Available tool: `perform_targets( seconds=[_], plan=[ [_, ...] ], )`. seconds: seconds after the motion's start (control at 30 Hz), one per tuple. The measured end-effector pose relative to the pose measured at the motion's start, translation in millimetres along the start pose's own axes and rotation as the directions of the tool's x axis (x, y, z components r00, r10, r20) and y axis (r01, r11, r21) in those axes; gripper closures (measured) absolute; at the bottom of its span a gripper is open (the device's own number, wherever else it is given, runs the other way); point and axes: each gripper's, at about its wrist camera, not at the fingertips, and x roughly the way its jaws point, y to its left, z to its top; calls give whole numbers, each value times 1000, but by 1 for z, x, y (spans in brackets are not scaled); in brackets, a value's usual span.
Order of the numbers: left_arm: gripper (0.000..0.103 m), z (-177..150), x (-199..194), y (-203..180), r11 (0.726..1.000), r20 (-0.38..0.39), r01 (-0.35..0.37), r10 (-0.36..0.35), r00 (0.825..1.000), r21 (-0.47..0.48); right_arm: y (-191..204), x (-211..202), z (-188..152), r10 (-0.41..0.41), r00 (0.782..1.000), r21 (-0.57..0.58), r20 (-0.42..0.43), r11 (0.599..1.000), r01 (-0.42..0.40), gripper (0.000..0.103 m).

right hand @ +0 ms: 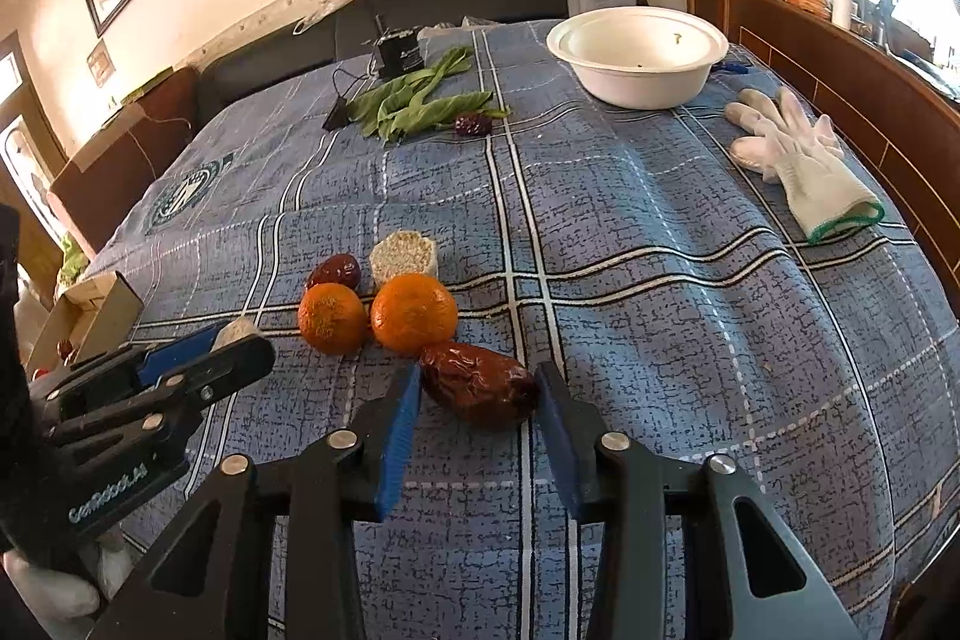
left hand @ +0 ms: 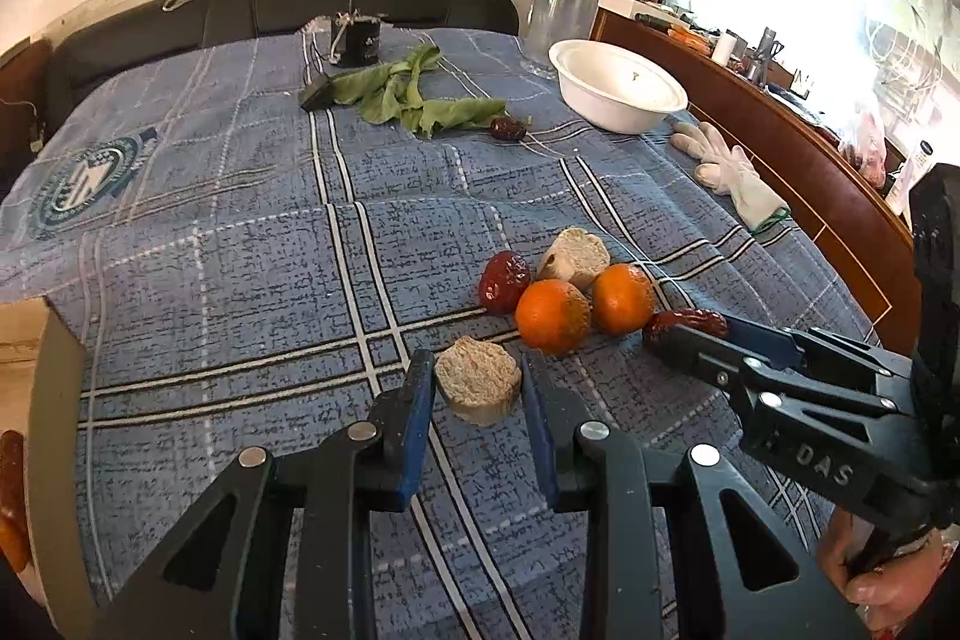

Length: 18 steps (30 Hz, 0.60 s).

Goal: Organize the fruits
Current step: 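Carry the yam slice and jujube into the tray and open both grippers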

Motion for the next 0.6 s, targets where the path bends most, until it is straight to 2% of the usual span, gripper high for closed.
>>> perform_targets(
  seconds=[0.13, 0.23, 0.37, 0.5, 0.6],
  plan=[
    [75, -4, -33, 2, 999, 74, -5, 8, 997, -42, 3, -2, 0, -9, 1000, -12, 12, 1000, 9, 63],
    [75, -16, -68, 13, 993, 130, 18, -2, 991, -119, 9, -7, -2, -23, 999, -44, 28, 999, 25, 63],
    [75, -34, -111, 36, 981, 160, 32, -1, 987, -191, 17, -19, -10, -5, 1000, -56, 25, 998, 6, 63],
    [75, -52, -157, 76, 960, 190, -29, 84, 978, -277, 35, -42, -15, 65, 997, -60, 38, 996, -63, 63],
    [75, -64, -179, 112, 928, 170, -129, 198, 965, -349, 62, -58, -12, 158, 987, -80, 36, 985, -155, 63]
  ],
)
